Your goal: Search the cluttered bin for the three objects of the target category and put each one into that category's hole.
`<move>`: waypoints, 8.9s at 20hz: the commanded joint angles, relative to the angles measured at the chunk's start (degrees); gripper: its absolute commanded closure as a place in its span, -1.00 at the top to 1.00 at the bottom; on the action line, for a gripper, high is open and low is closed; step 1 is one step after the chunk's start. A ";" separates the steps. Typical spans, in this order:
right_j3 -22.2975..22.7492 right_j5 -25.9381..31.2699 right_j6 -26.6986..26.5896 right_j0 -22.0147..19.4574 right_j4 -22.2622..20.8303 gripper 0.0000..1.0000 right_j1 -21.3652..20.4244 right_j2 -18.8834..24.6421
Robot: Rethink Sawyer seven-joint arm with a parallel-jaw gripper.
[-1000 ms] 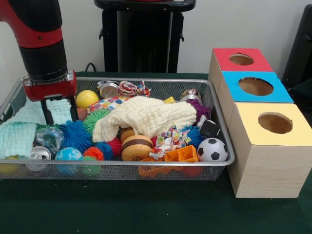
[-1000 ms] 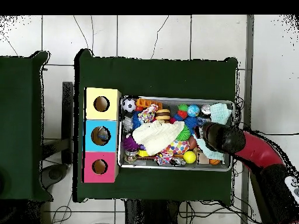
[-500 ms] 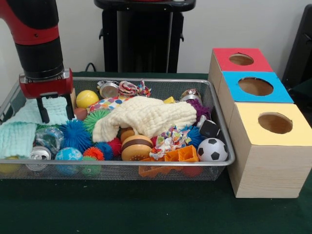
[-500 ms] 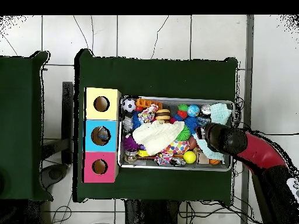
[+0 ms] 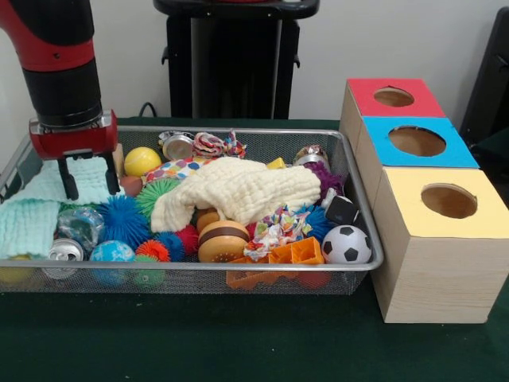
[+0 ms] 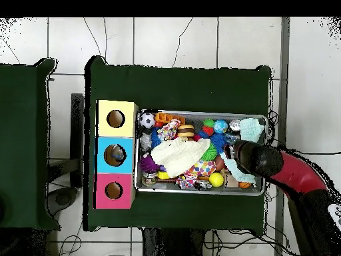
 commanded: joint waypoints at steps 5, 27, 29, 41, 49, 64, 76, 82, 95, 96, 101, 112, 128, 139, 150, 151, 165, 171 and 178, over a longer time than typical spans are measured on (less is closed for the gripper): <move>-1.18 4.58 3.05 1.42 1.28 1.00 -2.52 3.79; -7.56 15.94 -16.32 0.44 -5.55 1.00 -3.42 16.26; -7.28 16.31 -17.85 0.01 -6.60 1.00 -3.02 17.27; -7.25 20.05 -23.99 -2.43 -11.56 1.00 -1.39 22.79; -8.10 22.64 -25.80 -3.37 -12.72 1.00 -0.43 24.82; -9.51 24.91 -31.05 -5.27 -14.16 1.00 1.75 27.50; -14.39 28.69 -39.12 -8.62 -14.92 1.00 4.64 28.60; -16.00 29.62 -42.11 -9.92 -14.82 1.00 5.59 28.66; -14.67 27.06 -41.59 -10.50 -14.62 1.00 6.15 28.02; -14.65 26.99 -41.38 -10.45 -14.69 1.00 6.21 27.92; -14.69 26.53 -41.33 -10.23 -15.27 1.00 7.25 27.61; -13.67 25.96 -40.53 -10.26 -15.78 1.00 8.88 27.31; -16.31 26.98 -40.93 -8.55 -16.71 1.00 12.64 26.86; -18.20 27.33 -40.32 -7.46 -16.62 1.00 14.25 26.37; -17.88 28.47 -40.74 -9.08 -16.58 1.00 12.91 25.74; -17.72 28.48 -40.78 -9.27 -16.57 1.00 12.77 25.73; -17.70 30.42 -37.68 -10.77 -17.79 1.00 11.54 22.10; -18.21 30.03 -36.31 -9.98 -18.96 1.00 11.28 20.22; -19.07 30.08 -32.94 -8.75 -19.66 1.00 11.94 17.45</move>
